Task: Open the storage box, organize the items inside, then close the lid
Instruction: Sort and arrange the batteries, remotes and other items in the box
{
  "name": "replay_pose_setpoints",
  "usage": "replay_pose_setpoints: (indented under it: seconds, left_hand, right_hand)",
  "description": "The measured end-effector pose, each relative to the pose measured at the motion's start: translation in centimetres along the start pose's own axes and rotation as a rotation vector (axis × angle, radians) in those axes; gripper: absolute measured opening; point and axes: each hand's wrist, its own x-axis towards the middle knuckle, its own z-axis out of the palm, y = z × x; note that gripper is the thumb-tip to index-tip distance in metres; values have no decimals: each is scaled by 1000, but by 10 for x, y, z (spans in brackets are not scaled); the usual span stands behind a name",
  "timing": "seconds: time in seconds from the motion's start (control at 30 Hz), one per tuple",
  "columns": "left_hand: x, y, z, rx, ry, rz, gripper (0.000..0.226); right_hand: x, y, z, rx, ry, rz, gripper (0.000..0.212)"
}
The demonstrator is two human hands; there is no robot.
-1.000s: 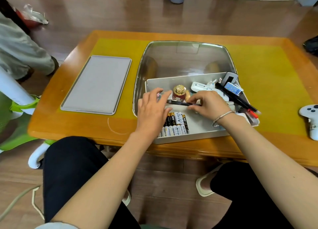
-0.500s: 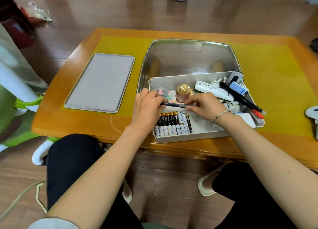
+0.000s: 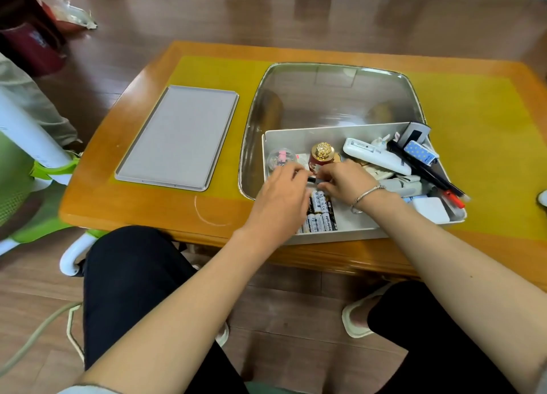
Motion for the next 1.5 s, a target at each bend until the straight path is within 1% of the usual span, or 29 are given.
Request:
replay_pose_setpoints:
  seconds: [0.07, 0.13, 0.17, 0.23, 0.3, 0.47, 0.6, 0.73, 0.93, 1.0, 1.07, 1.13, 1.23, 1.37, 1.5]
  left_hand:
    - [-3, 9, 7, -14, -227, -54, 43]
    - [-4, 17, 14, -22, -481, -146, 66]
    - [-4, 20, 17, -22, -562, -178, 77]
    - [-3, 22, 22, -2, -639, -219, 91]
    - [1, 20, 23, 9, -690, -275, 98]
    - [9, 17, 24, -2, -782, -409, 106]
    - [9, 19, 25, 0, -796, -426, 104]
    - [10, 18, 26, -2, -782, -427, 102]
    - [11, 13, 34, 2, -717, -379, 100]
    - [14, 10, 36, -3, -706, -367, 100]
    - [18, 6, 39, 14, -685, -366, 100]
    - [22, 3, 42, 51, -670, -364, 100]
    - [25, 1, 46, 85, -659, -376, 95]
    - [27, -1, 48, 138, -625, -356, 81]
    - [28, -1, 48, 148, -606, -352, 77]
  right_hand:
    - [3, 1, 0, -40, -13, 19, 15]
    - [6, 0, 0, -80, -34, 18, 16]
    - [8, 0, 0, -99, -44, 16, 16]
    - [11, 0, 0, -144, -65, 12, 18]
    - [13, -1, 2, -178, -88, 14, 20]
    - [15, -2, 5, -228, -118, 9, 23]
    - [14, -2, 3, -215, -112, -23, 20]
    - [14, -3, 1, -198, -143, -59, 18]
    - [14, -1, 0, -221, -171, -86, 19]
    - [14, 0, 1, -214, -169, -94, 22]
    - [13, 2, 1, -194, -156, -92, 31]
    - [13, 3, 1, -189, -157, -87, 30]
    - [12, 4, 2, -190, -164, -84, 23]
    - [9, 4, 2, -171, -135, -93, 25]
    - [8, 4, 1, -201, -152, -129, 27]
